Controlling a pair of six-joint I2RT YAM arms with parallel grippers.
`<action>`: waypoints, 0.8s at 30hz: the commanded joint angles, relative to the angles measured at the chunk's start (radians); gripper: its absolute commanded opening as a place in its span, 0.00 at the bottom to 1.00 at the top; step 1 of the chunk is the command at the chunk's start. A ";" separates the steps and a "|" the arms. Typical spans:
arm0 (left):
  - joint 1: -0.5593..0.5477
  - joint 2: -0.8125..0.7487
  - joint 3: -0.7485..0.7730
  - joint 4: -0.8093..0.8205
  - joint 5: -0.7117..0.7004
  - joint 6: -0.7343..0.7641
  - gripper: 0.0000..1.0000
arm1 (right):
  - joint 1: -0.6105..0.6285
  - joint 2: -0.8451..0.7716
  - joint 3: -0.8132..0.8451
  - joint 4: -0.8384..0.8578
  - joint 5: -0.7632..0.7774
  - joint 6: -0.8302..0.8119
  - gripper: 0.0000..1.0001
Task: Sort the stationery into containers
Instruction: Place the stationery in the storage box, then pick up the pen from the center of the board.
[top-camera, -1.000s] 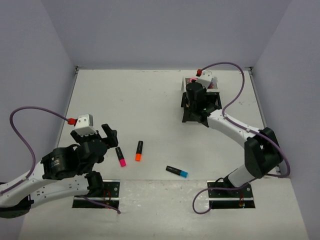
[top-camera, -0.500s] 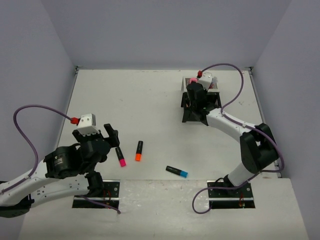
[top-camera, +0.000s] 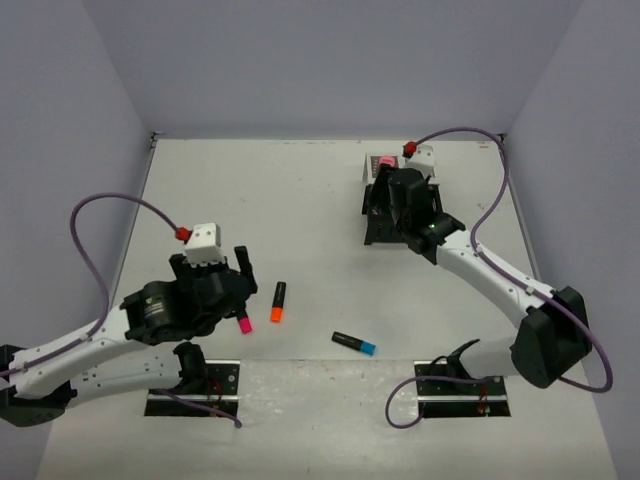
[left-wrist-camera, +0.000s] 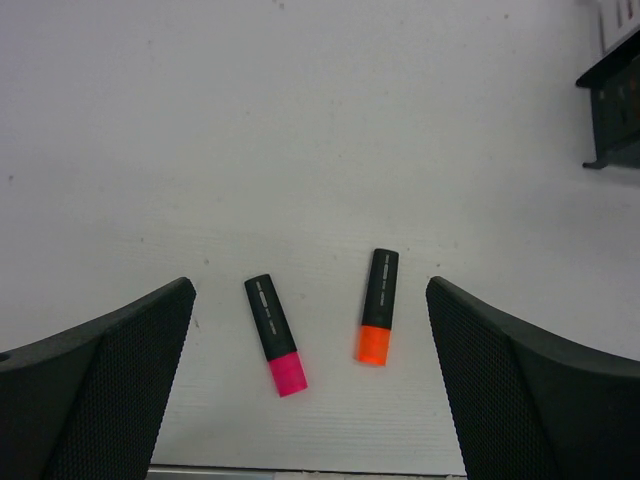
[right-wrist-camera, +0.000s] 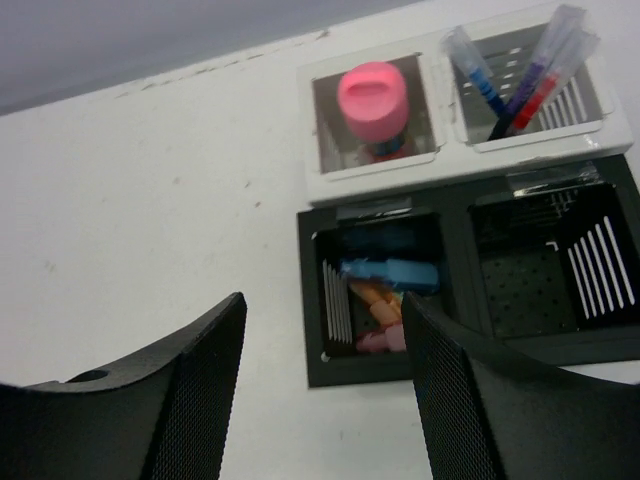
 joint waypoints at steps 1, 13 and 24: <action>0.018 0.220 0.025 0.060 0.110 -0.084 0.99 | 0.055 -0.148 0.007 -0.208 -0.209 0.006 0.65; 0.232 0.681 -0.117 0.544 0.535 0.191 0.84 | 0.069 -0.379 -0.178 -0.286 -0.683 -0.021 0.69; 0.275 0.863 -0.102 0.602 0.536 0.210 0.64 | 0.071 -0.434 -0.299 -0.245 -0.751 -0.014 0.65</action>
